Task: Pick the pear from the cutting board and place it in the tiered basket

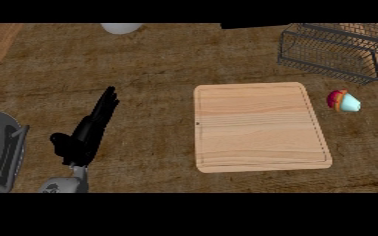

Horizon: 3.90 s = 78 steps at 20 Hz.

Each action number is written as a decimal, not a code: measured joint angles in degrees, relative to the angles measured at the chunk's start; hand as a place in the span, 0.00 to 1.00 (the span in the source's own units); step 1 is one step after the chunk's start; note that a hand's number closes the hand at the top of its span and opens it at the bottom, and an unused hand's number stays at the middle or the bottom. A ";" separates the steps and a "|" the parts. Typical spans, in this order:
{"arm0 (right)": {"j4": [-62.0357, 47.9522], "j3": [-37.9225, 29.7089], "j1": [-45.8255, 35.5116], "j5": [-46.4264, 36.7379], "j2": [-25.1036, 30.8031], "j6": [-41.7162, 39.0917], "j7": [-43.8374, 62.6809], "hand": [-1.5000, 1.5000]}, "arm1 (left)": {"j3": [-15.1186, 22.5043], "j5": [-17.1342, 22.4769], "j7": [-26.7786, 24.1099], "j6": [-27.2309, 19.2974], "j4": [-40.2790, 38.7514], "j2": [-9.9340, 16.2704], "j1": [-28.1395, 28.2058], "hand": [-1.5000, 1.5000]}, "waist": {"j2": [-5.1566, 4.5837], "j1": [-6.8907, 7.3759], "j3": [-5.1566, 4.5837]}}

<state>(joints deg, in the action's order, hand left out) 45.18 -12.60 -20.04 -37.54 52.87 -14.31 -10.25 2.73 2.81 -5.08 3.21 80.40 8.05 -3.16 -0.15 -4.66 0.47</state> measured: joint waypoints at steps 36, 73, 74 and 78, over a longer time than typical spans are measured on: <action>-21.65 -6.58 -43.12 8.77 4.58 -8.55 5.09 1.00 | 2.10 -2.40 -0.66 2.86 -4.37 -2.05 -5.23 0.50 | -0.61 7.34 -0.45; -33.25 -18.76 -49.87 18.64 0.57 6.78 20.47 0.00 | 0.86 -2.24 0.05 3.83 -2.45 -1.93 -4.26 0.50 | -0.90 6.70 -0.37; -32.92 -19.32 -48.86 18.87 1.71 8.50 19.57 0.00 | 0.74 -2.22 0.00 3.84 -2.34 -1.80 -4.12 0.50 | -0.88 6.60 -0.36; -32.42 -22.74 -46.12 21.18 6.92 12.05 16.59 0.00 | 0.92 -2.67 0.54 3.04 -2.34 -2.40 -4.66 0.50 | -0.91 6.27 -0.26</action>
<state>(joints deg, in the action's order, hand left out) 12.77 -35.34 -66.15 -16.36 59.78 -2.26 6.34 3.65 0.14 -4.54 6.25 78.06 5.65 -7.83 -1.06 1.61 0.21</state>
